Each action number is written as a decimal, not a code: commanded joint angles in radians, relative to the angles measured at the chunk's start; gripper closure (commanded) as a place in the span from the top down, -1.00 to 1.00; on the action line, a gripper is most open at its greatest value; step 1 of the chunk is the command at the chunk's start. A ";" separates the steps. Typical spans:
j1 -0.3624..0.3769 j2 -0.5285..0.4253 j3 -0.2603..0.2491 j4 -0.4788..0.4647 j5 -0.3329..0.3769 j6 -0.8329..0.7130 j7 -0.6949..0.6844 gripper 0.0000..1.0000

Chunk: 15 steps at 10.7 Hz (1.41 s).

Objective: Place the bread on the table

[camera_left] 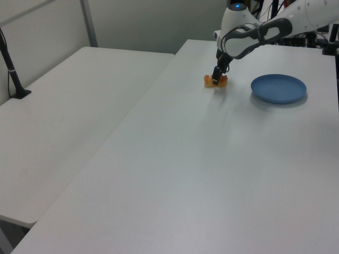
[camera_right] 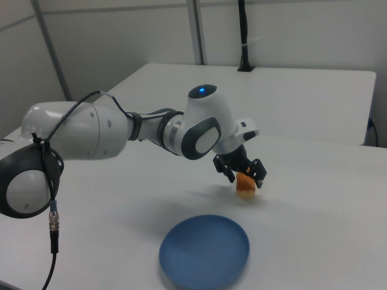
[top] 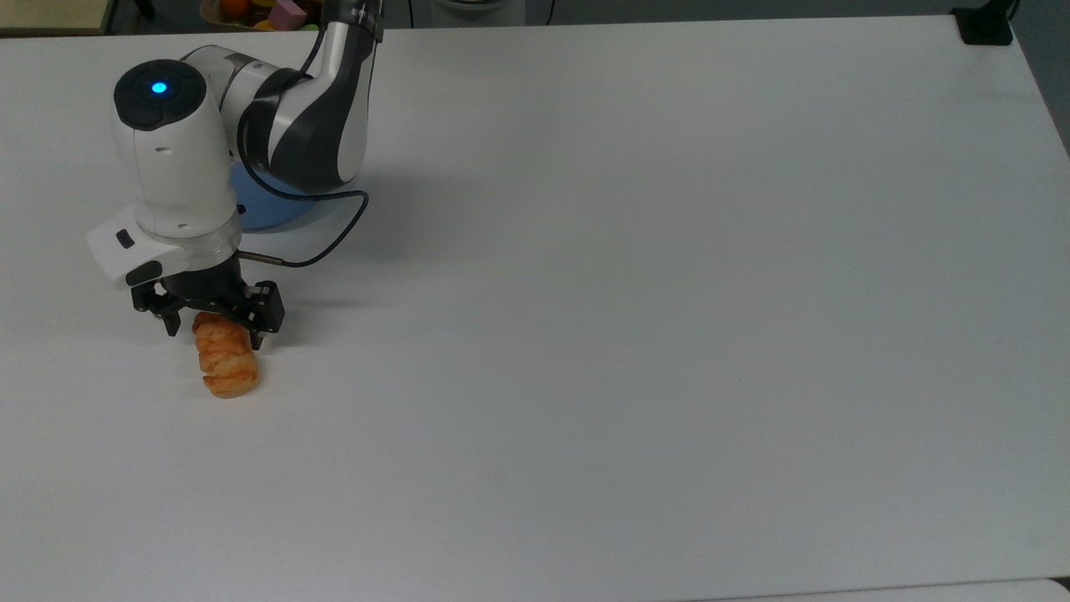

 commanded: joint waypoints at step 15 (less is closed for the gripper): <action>0.255 -0.572 -0.004 -0.114 -0.142 -0.681 0.274 1.00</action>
